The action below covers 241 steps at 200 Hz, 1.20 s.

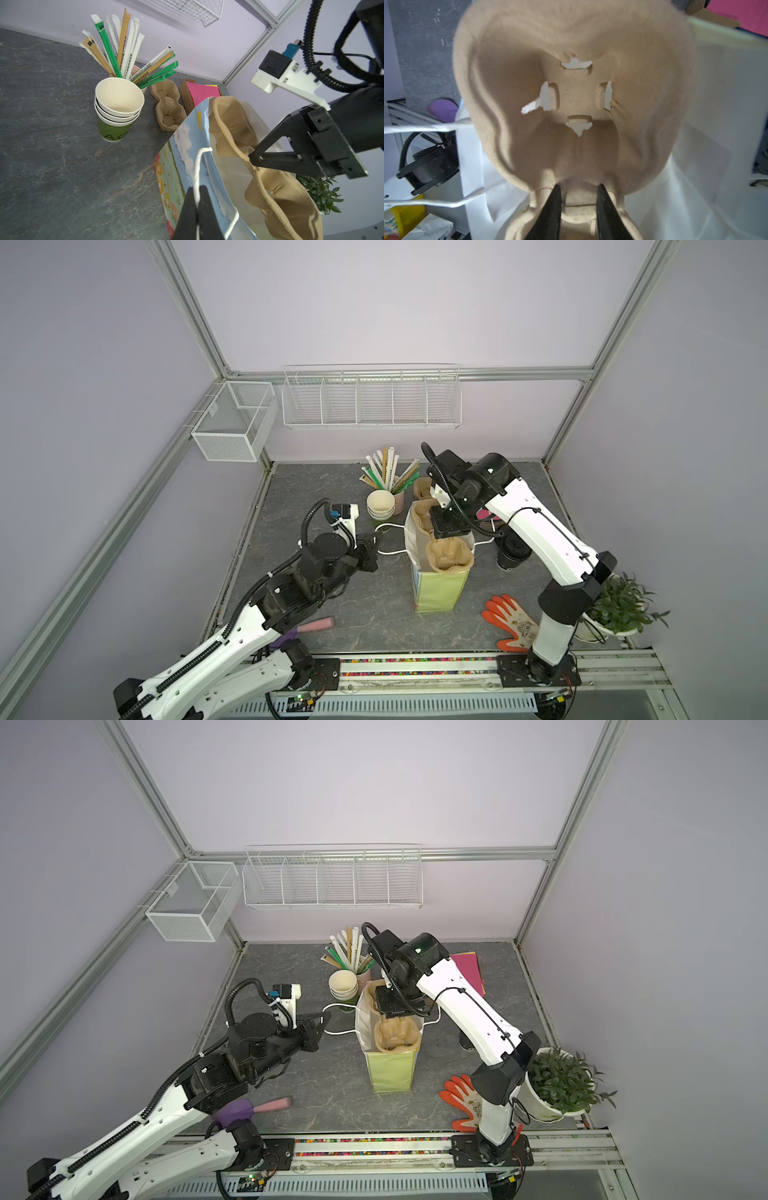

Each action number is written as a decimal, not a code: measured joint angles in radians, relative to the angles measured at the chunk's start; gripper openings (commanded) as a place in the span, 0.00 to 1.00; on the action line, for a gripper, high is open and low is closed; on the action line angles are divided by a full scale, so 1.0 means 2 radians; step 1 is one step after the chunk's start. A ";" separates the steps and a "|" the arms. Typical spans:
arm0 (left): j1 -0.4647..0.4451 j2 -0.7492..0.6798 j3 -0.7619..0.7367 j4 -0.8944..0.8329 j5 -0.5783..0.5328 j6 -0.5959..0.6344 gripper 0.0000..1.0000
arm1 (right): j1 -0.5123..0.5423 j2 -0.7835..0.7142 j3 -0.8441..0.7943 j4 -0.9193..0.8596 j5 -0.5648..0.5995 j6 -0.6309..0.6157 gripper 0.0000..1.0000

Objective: Pack the takeout coffee

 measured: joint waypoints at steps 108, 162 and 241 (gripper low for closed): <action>-0.002 0.013 0.014 -0.004 -0.021 -0.007 0.00 | -0.016 -0.015 0.048 -0.002 -0.047 0.000 0.28; -0.007 0.021 0.026 -0.007 -0.023 -0.007 0.00 | -0.017 -0.006 0.041 -0.002 -0.052 -0.001 0.28; -0.023 0.036 0.032 -0.007 -0.020 -0.007 0.00 | -0.025 0.035 0.051 -0.002 -0.055 -0.008 0.27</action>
